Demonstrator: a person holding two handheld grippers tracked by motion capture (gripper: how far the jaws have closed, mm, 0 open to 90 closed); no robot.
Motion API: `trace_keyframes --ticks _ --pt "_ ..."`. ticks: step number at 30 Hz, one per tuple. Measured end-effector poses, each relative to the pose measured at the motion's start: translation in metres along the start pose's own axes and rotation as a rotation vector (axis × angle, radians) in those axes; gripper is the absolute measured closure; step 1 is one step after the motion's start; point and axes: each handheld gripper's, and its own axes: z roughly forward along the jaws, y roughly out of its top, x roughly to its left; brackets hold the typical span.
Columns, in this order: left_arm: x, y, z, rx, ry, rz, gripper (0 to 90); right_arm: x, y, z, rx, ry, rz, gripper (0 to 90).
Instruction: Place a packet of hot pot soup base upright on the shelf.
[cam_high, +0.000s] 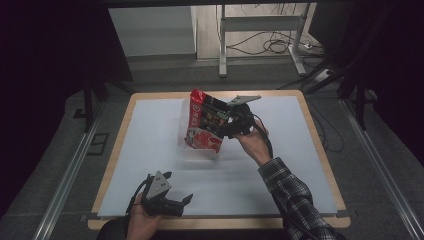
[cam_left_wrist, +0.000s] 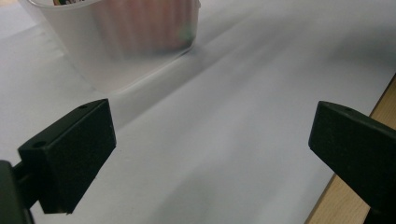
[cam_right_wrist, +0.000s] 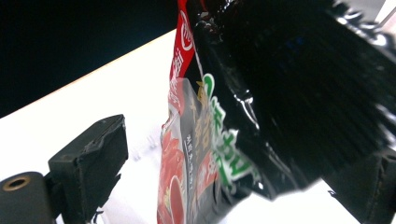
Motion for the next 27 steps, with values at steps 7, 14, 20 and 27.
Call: trace_keyframes --ticks 7,14,20,27 --pt "-0.002 -0.001 0.002 0.012 0.011 0.026 0.0 0.002 -0.004 -0.008 0.013 -0.004 -0.013 6.4" --pt "-0.004 0.0 0.003 0.019 0.016 0.049 0.0 0.002 -0.01 -0.015 0.022 0.0 -0.013 6.0" --pt "-0.005 0.0 0.004 0.024 0.023 0.062 0.0 0.002 -0.016 -0.022 0.027 -0.002 -0.022 5.0" --pt "-0.005 -0.001 0.004 0.036 0.03 0.072 0.0 0.001 -0.025 -0.033 0.034 -0.009 -0.021 4.8"
